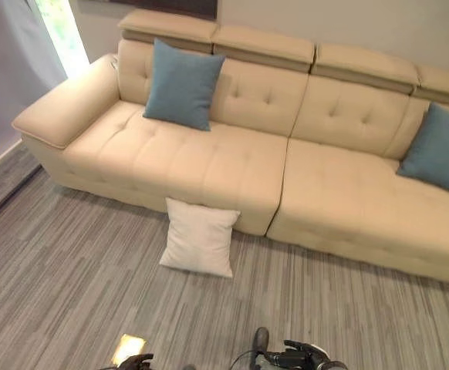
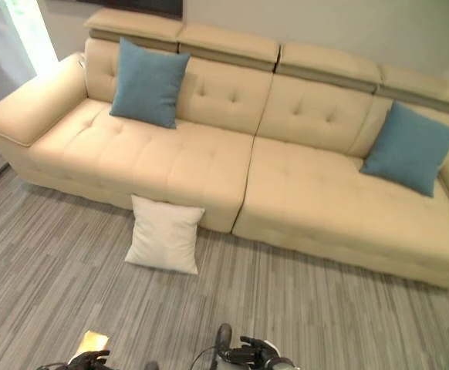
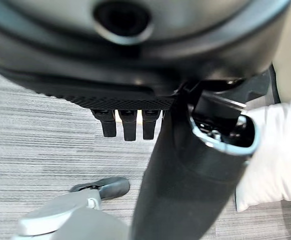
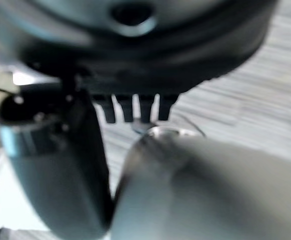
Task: Pick up all the scattered cushions and arrange them neatly on the sofa.
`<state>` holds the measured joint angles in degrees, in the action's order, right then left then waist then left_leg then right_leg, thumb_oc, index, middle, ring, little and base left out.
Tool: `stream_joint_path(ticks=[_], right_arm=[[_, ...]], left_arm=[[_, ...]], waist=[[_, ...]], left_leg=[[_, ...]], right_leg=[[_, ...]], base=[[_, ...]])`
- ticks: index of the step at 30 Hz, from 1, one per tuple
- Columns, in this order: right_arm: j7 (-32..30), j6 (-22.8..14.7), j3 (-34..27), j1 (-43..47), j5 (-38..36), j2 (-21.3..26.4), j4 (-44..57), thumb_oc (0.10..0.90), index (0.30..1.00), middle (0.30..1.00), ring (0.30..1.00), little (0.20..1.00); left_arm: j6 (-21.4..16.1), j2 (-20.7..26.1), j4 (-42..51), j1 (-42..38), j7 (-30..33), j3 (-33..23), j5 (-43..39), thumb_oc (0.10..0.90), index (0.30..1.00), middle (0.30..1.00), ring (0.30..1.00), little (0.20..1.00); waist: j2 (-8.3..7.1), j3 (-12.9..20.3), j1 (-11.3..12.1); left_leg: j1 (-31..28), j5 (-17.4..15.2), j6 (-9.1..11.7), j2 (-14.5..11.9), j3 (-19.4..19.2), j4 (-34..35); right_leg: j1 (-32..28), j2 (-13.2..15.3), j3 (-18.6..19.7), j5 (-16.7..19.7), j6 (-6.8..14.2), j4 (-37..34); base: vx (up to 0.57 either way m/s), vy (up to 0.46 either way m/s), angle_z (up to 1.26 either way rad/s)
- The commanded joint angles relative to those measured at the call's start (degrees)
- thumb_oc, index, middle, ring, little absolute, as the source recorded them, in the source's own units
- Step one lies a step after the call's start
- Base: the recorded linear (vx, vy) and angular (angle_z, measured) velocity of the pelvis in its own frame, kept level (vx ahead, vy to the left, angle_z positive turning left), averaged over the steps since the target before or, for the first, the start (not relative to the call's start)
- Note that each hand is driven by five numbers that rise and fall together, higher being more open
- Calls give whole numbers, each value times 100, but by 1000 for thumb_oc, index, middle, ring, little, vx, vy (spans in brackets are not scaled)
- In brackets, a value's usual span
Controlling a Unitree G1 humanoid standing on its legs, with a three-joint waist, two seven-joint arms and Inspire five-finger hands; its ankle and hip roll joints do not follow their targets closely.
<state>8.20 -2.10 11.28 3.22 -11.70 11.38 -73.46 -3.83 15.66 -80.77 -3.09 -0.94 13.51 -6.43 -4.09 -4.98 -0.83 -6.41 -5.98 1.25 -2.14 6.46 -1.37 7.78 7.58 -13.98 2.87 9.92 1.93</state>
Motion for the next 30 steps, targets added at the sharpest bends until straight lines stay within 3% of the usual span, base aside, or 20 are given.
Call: stream_joint_path(ticks=[1, 5, 6, 7, 9, 10, 11, 12, 13, 18, 19, 20, 21, 22, 23, 25, 30], right_arm=[[-66, 161, 125, -267, 229, 512, -235, 800, 900, 900, 900, 900], [-32, 170, 135, -318, 247, 572, -291, 800, 900, 900, 900, 900], [-39, 114, 145, -269, 111, 610, -255, 800, 900, 900, 900, 900], [-40, 113, 146, -268, 110, 610, -256, 800, 900, 900, 900, 900], [-90, 93, 196, -187, 21, 629, -242, 800, 900, 900, 900, 900], [-117, 98, 215, -125, -26, 655, -276, 800, 900, 900, 900, 900], [-117, 97, 214, -121, -26, 651, -278, 800, 900, 900, 900, 900], [-140, 88, 235, -90, -37, 656, -298, 800, 900, 900, 900, 900], [-184, 56, 262, -76, -26, 659, -292, 800, 900, 900, 900, 900], [-185, 55, 260, -75, -25, 656, -293, 800, 900, 900, 900, 900], [-209, 23, 375, -35, 75, 608, -215, 800, 900, 900, 900, 900], [-221, 12, 452, -24, 144, 582, -193, 800, 900, 900, 900, 900], [-245, -60, 522, 4, 255, 603, -67, 800, 900, 900, 900, 900], [-251, -58, 493, 5, 328, 640, -73, 800, 900, 900, 900, 900], [-293, -66, 407, 37, 386, 625, -104, 800, 900, 900, 900, 900], [-312, -40, 370, 39, 397, 605, -85, 800, 900, 900, 900, 900], [-259, 19, 357, 85, 394, 466, 17, 800, 900, 900, 900, 900]], left_arm=[[-83, -220, -229, -201, -193, 70, 278, 800, 900, 900, 900, 900], [-48, -266, -289, -89, -244, -54, 184, 800, 900, 900, 900, 900], [-60, -265, -259, -85, -230, -95, 77, 800, 900, 900, 900, 900], [-59, -265, -257, -84, -231, -95, 77, 800, 900, 900, 900, 900], [-47, -242, -147, -134, -161, -126, -45, 800, 900, 900, 900, 900], [-52, -234, -88, -196, -133, -100, -71, 800, 900, 900, 900, 900], [-52, -230, -88, -200, -133, -100, -71, 800, 900, 900, 900, 900], [-59, -247, -40, -237, -124, -82, -106, 800, 900, 900, 900, 900], [-93, -260, 24, -234, -77, -48, -62, 800, 900, 900, 900, 900], [-92, -257, 25, -235, -77, -47, -62, 800, 900, 900, 900, 900], [-127, -251, 49, -262, -14, -5, -26, 800, 900, 900, 900, 900], [-129, -243, 34, -275, 2, 30, -36, 800, 900, 900, 900, 900], [-110, -123, -44, -333, 39, 183, 25, 800, 900, 900, 900, 900], [-103, -125, -125, -298, 2, 152, 87, 800, 900, 900, 900, 900], [-56, -95, -222, -265, 31, 198, 324, 800, 900, 900, 900, 900], [-27, -82, -279, -264, 16, 245, 491, 800, 900, 900, 900, 900], [-67, 38, -256, -322, 35, 353, 658, 800, 900, 900, 900, 900]], waist=[[238, -220, -122], [317, -58, -37], [284, -33, 17], [292, -33, 15], [106, -136, 154], [39, -225, 271], [24, -213, 261], [-3, -234, 292], [-42, -272, 397], [-65, -271, 399], [-44, -323, 512], [3, -359, 576], [58, -555, 850], [95, -487, 822], [119, -464, 801], [69, -444, 787], [-129, -276, 711]], left_leg=[[-788, -520, -87, 548, 142, -94], [-761, -393, 103, 417, 196, -488], [-375, 103, 443, 268, -86, -1368], [-353, 77, 445, 260, -85, -1412], [281, 295, 533, 63, -696, -2670], [606, 265, 426, -284, -1200, -3115], [630, 282, 422, -268, -1193, -3111], [707, 194, 324, -485, -1436, -2946], [818, -140, 208, -682, -1587, -2313], [797, -108, 199, -653, -1599, -2263], [996, -13, 283, -833, -1348, -1469], [1068, 371, 398, -932, -1058, -933], [1547, 1364, 734, -1278, 315, 281], [1419, 1339, 769, -1355, 357, 501], [1417, 1403, 867, -1316, 194, 372], [1402, 1303, 854, -1240, 85, 259], [1363, 773, 524, -806, -244, -161]], right_leg=[[298, -304, 172, 384, -97, -148], [69, -405, -11, 263, -246, -54], [-262, -410, -197, 121, -356, -150], [-261, -419, -200, 123, -358, -153], [-621, -367, -309, -73, -519, -240], [-931, -405, -418, -247, -631, -342], [-910, -389, -426, -244, -629, -339], [-1038, -378, -523, -338, -628, -385], [-1229, -341, -598, -433, -549, -453], [-1225, -315, -594, -430, -544, -452], [-1333, -300, -573, -555, -482, -453], [-1392, -344, -533, -649, -486, -433], [-1720, -467, -160, -992, -469, -317], [-1759, -492, -78, -1055, -431, -297], [-1820, -357, -66, -1017, -312, -278], [-1825, -226, -32, -952, -245, -286], [-1532, 354, 271, -620, 45, 12]], base=[[370, -78, 58], [287, -84, 47], [222, -77, 44], [213, -85, 50], [150, -125, 32], [133, -122, 34], [157, -62, 35], [205, 60, 26], [209, 61, 27], [55, 38, 33], [208, 216, 1], [510, 548, 18], [474, 538, 29], [562, 705, -13], [261, 375, -69], [173, 310, -83], [147, 340, -63]])
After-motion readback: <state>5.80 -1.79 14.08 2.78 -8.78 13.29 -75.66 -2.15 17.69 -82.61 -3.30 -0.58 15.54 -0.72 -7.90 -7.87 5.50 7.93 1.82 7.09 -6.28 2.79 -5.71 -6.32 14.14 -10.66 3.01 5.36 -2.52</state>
